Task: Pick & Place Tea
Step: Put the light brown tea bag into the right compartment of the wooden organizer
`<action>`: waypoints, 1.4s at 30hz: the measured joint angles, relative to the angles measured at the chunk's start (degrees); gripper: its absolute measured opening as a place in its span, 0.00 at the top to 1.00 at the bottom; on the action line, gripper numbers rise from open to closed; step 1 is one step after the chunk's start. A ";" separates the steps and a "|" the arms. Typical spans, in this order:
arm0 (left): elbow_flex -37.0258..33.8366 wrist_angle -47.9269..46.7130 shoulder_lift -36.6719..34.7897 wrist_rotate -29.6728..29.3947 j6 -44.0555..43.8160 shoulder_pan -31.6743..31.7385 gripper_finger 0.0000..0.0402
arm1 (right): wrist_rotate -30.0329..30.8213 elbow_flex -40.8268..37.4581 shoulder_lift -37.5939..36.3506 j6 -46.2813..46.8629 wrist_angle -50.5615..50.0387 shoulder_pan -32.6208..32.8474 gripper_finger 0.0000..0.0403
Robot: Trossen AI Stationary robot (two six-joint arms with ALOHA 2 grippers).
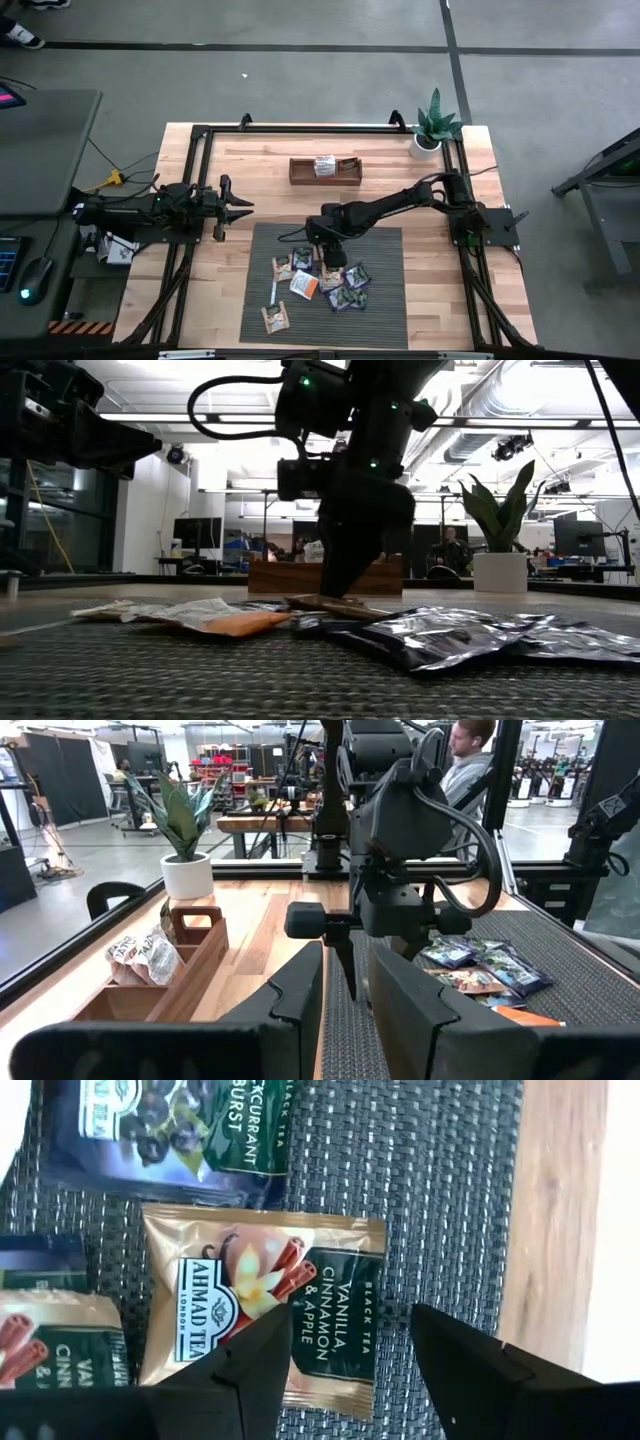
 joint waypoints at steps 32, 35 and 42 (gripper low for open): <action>0.01 -0.01 -0.02 0.02 0.02 0.01 0.79 | 0.49 1.02 0.28 2.05 -1.03 0.00 0.99; 0.01 -0.01 -0.01 0.02 0.01 0.00 0.79 | 0.58 2.52 0.45 2.07 -2.60 0.00 0.99; 0.00 -0.01 -0.01 0.02 0.02 0.00 0.79 | 1.73 6.78 0.80 1.43 -8.46 0.39 1.00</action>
